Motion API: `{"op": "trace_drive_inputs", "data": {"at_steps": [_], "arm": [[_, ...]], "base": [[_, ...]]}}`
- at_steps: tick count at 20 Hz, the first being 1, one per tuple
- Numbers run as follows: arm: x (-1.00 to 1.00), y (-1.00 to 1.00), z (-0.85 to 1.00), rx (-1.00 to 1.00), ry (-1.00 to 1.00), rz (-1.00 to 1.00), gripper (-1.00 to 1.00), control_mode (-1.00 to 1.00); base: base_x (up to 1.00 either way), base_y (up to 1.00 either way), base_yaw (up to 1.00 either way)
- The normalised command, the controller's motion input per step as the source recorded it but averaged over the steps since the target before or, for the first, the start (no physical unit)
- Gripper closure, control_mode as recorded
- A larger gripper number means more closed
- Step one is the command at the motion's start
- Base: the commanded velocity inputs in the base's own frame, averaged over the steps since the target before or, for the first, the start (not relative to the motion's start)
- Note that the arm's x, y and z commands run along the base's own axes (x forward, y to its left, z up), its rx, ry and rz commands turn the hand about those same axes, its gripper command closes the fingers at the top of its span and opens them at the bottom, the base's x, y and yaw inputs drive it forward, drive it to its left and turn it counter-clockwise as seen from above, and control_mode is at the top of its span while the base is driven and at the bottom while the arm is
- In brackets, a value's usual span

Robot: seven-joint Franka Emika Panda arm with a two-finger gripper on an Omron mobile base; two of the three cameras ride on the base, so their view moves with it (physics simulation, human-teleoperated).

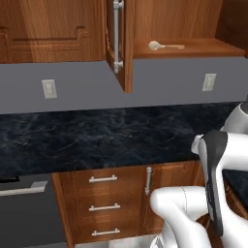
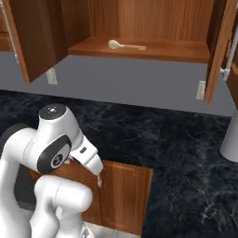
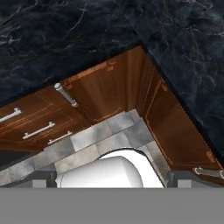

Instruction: Organize the utensils by type. Pick up the wooden spoons from the counter and place them in the open cabinet. Then pick up the metallic utensils from the counter and place them in the open drawer.

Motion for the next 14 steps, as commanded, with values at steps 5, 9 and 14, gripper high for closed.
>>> {"op": "trace_drive_inputs", "data": {"at_steps": [5, 9, 14], "arm": [[0.00, 0.00, 0.00, 0.00, 0.00, 0.00, -1.00, 1.00], [0.00, 0.00, 0.00, 0.00, 0.00, 0.00, -1.00, 1.00], [0.00, 0.00, 0.00, 0.00, 0.00, 0.00, -1.00, 1.00]], "base": [[-0.73, 0.31, 0.01], [-0.60, 0.51, 0.64], [-0.29, 0.43, 1.00]]}}
